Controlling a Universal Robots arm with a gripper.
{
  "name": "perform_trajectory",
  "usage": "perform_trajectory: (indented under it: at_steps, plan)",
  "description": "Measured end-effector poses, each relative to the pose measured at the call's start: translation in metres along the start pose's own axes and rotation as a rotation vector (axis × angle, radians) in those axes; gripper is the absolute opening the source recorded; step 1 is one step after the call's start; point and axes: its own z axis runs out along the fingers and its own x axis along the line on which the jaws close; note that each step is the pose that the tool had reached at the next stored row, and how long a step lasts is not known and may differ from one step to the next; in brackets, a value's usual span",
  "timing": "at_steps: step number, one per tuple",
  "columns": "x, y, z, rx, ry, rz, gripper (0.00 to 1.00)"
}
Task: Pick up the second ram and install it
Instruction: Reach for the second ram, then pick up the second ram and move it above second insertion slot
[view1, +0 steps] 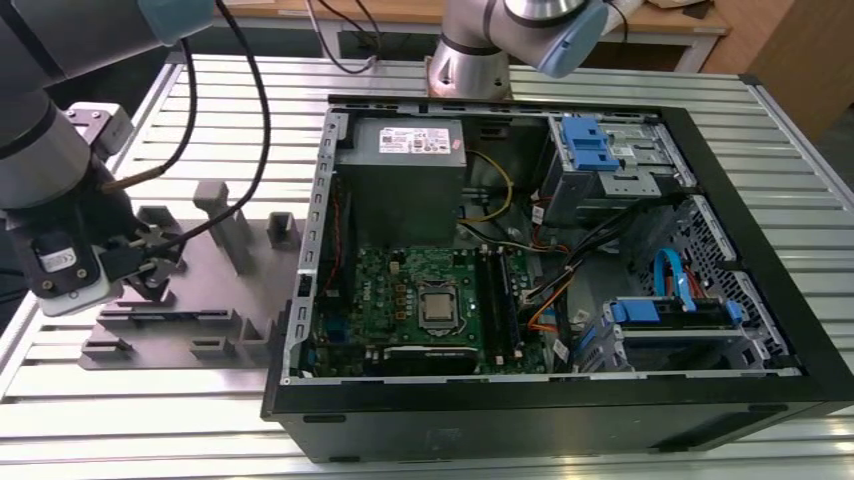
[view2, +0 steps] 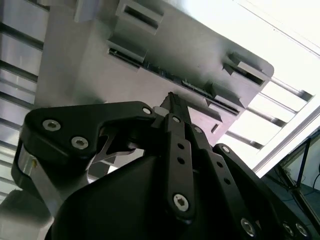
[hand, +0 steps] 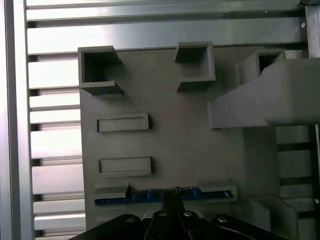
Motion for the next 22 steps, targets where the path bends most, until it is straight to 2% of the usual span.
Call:
perform_trajectory:
  at_steps: [3, 18, 22]
  plan:
    - [-0.0002, -0.0022, 0.0028, -0.0002, -0.0002, 0.0, 0.07]
    - [-0.0002, -0.0023, 0.0029, 0.0001, 0.0, -0.002, 0.07]
    - [-0.0001, -0.0023, 0.0029, -0.0006, 0.0015, -0.038, 0.07]
